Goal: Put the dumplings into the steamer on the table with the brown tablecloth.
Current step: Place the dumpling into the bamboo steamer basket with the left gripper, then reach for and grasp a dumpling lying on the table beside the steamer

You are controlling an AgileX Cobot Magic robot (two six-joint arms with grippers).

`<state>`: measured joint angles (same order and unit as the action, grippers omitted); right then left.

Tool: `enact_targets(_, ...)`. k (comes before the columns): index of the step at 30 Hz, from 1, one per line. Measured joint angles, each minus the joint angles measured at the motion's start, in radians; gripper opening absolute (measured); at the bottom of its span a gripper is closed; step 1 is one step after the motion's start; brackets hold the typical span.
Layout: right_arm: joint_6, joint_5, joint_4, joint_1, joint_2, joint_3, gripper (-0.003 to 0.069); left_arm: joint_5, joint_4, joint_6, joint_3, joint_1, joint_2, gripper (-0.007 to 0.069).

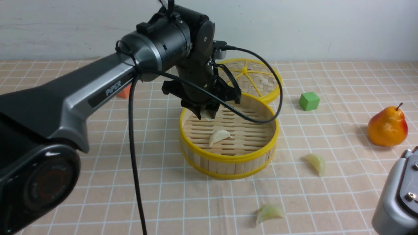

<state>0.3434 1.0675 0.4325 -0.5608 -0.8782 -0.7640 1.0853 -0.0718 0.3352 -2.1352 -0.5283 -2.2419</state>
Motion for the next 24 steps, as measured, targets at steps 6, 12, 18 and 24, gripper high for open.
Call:
enact_targets(6,-0.040,-0.010,-0.001,0.000,0.000,0.000,0.0095,-0.010,0.000,-0.025,-0.025,0.008,-0.088,0.0231)
enact_targets(12,-0.093,-0.031,-0.024,0.034,-0.001,0.000,0.0096,-0.017,-0.012,-0.028,-0.028,0.007,-0.094,0.0311)
enact_targets(18,-0.098,-0.033,-0.053,0.134,-0.070,-0.046,0.0096,0.043,-0.029,-0.027,-0.028,0.007,-0.063,0.0469)
enact_targets(24,-0.005,-0.035,-0.059,0.193,-0.204,-0.161,0.0096,0.110,-0.030,-0.038,-0.028,0.007,0.079,0.0438)
